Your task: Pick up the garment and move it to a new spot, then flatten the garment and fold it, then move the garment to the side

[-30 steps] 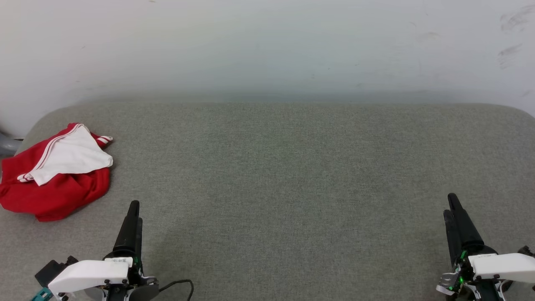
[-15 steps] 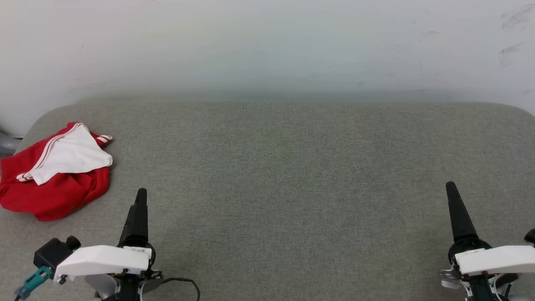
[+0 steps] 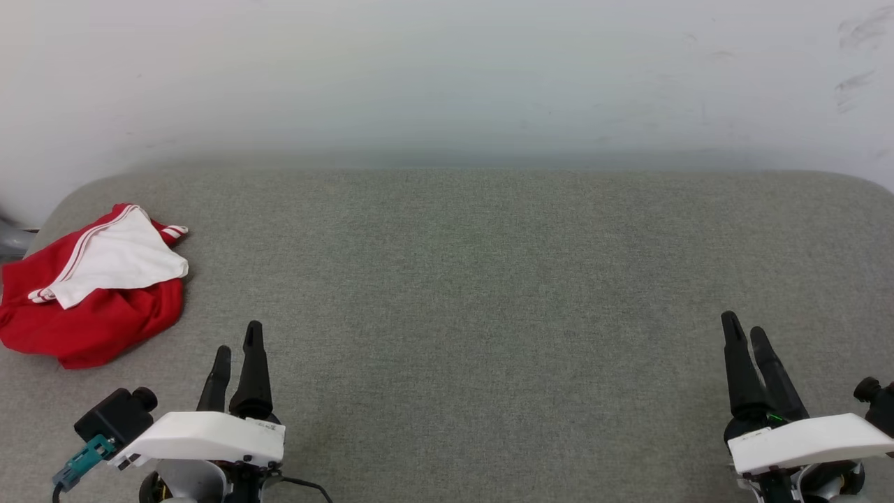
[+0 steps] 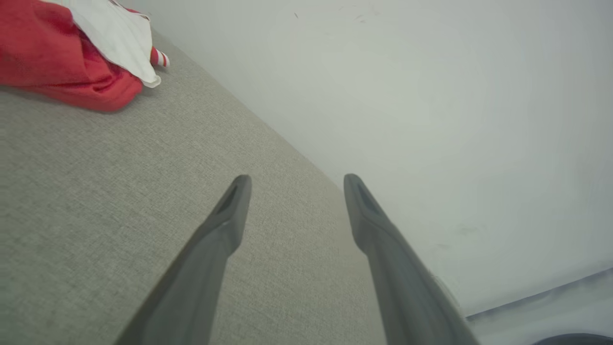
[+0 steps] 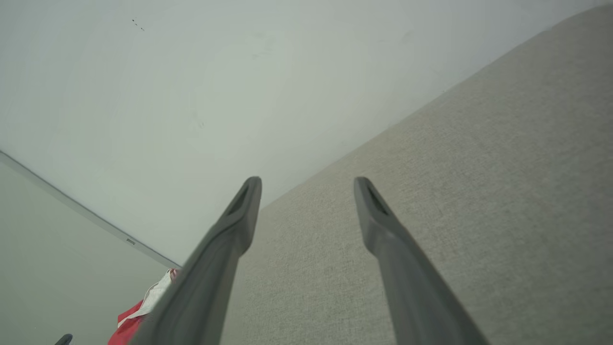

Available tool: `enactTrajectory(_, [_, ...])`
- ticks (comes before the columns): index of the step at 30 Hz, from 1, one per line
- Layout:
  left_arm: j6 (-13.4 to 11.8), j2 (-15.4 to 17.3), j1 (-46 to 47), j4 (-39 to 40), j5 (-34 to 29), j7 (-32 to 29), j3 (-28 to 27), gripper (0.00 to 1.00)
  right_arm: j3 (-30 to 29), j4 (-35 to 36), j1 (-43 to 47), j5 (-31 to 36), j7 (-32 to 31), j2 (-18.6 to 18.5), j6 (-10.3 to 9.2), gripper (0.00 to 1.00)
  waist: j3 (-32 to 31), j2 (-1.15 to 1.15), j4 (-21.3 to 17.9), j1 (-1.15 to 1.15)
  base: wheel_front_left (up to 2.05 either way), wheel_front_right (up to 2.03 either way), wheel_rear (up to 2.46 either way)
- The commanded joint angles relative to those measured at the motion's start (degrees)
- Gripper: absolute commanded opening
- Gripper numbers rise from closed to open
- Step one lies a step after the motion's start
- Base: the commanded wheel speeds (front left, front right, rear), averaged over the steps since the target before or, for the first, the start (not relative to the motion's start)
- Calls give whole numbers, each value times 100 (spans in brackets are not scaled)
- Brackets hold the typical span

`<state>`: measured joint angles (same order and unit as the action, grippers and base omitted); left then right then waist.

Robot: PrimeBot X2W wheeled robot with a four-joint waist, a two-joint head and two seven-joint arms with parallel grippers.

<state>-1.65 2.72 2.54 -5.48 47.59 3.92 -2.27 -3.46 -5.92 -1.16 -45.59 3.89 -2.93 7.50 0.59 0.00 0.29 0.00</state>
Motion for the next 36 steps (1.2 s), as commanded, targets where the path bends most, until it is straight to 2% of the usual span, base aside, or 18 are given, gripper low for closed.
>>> enactTrajectory(1, [-54,15,-1,96,-312,83,51,100,16,81,-32,298,81,1,0,100,-1,0,2,0,0,0,0])
enactTrajectory(15, [-254,94,-88,168,-1317,311,294,100,112,139,60,1362,308,3,-1,100,-5,0,7,0,0,0,0])
enactTrajectory(24, [-452,162,-161,253,-2167,514,512,100,141,244,135,2311,514,4,-1,100,-10,0,16,0,0,0,0])
enactTrajectory(36, [-558,198,-213,321,-2828,682,648,100,163,342,201,3048,686,6,-1,100,-8,0,26,0,0,0,0])
